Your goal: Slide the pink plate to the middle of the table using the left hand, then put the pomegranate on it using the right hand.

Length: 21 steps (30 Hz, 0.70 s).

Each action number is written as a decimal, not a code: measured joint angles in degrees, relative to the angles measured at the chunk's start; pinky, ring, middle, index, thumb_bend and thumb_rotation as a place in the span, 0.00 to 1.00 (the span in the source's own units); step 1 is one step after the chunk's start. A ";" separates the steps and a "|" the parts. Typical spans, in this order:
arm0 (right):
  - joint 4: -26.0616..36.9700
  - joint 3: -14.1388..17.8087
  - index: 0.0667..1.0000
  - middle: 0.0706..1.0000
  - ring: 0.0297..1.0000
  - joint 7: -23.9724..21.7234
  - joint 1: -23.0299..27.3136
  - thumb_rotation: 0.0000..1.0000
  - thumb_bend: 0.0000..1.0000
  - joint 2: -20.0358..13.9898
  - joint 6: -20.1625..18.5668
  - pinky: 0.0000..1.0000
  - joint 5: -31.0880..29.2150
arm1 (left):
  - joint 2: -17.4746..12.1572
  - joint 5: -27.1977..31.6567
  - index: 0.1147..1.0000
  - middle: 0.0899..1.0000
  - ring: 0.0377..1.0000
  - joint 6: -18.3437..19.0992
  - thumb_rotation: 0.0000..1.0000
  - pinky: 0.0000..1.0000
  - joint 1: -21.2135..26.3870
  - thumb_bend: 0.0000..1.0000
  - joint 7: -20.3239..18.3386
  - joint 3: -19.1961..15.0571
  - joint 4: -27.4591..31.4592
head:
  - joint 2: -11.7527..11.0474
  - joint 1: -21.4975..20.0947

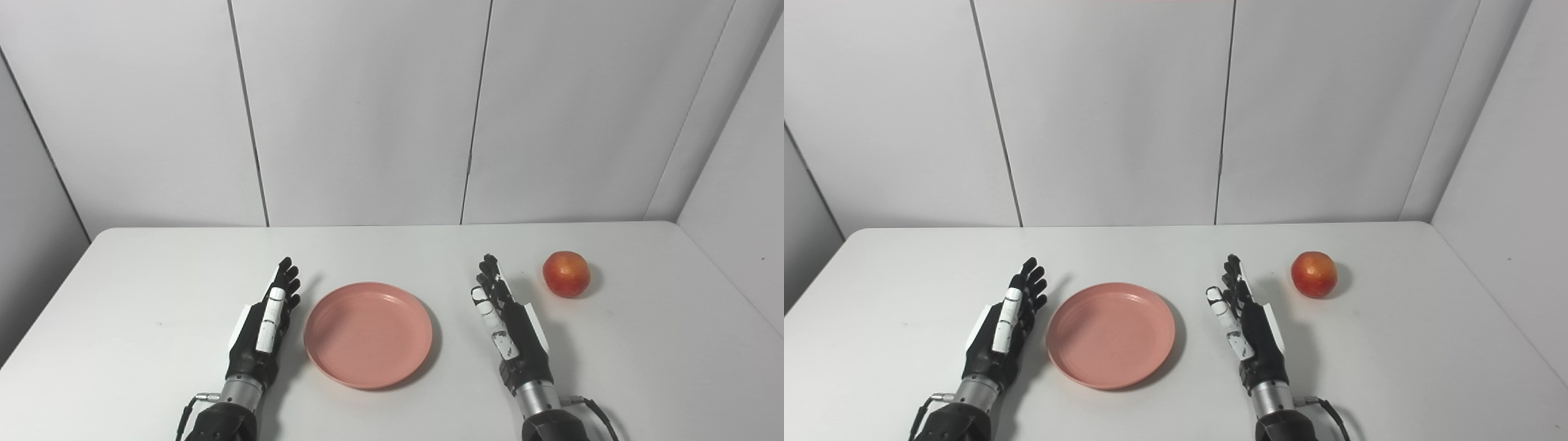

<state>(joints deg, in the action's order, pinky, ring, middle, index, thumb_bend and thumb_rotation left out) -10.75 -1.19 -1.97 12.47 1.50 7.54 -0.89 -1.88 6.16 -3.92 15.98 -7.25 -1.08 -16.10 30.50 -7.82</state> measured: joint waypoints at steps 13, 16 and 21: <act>0.03 -0.26 1.00 1.00 1.00 1.13 0.04 0.84 0.73 -0.44 0.08 1.00 2.98 | -0.01 -0.30 1.00 1.00 1.00 -0.71 1.00 1.00 0.23 0.60 0.29 0.00 -0.23 | -0.79 -1.14; 0.11 -0.59 1.00 1.00 1.00 1.90 0.08 0.89 0.74 -0.82 0.22 1.00 4.93 | 0.04 -0.30 1.00 1.00 1.00 -0.36 1.00 1.00 -0.16 0.59 0.29 0.11 0.44 | -0.70 -1.58; 0.13 -0.26 1.00 0.99 0.99 3.40 0.21 0.89 0.70 -3.08 0.75 1.00 8.44 | 0.00 -0.32 1.00 1.00 1.00 0.72 1.00 1.00 -0.69 0.60 0.25 0.36 1.25 | -0.62 -1.76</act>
<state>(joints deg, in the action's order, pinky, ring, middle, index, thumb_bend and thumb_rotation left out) -10.61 -1.46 1.43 12.68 -1.58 8.28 7.55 -1.88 5.84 -3.20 15.30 -6.99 -0.72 -14.85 29.88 -9.58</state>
